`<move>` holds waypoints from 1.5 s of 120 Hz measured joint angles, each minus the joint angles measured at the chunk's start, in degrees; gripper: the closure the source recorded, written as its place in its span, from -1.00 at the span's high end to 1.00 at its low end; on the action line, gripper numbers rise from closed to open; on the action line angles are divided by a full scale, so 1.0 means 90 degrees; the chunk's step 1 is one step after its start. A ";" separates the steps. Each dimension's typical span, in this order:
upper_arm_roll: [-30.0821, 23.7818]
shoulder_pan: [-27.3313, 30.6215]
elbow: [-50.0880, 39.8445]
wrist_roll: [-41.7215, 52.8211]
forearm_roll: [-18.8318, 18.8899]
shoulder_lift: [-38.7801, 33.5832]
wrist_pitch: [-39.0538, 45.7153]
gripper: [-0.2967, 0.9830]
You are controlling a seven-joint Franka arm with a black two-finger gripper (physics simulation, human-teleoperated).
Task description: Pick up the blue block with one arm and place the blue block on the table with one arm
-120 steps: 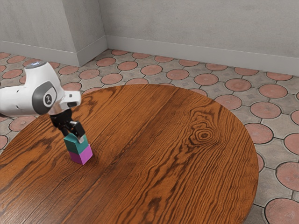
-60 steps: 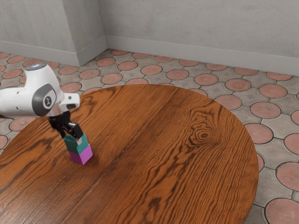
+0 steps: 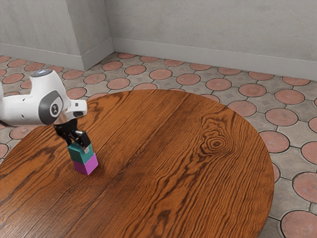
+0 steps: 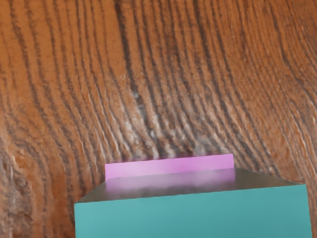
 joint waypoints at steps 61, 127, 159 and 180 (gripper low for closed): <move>-0.0041 -0.0002 0.0019 -0.0006 -0.0220 0.0082 -0.0005 0.31; -0.0029 0.0000 0.0061 -0.0093 -0.0196 0.0032 -0.0043 0.03; -0.0603 0.0043 0.0987 -0.0201 -0.0148 0.0303 -0.0328 0.03; -0.1092 -0.0017 0.1971 -0.0308 -0.0168 0.1310 -0.0579 0.03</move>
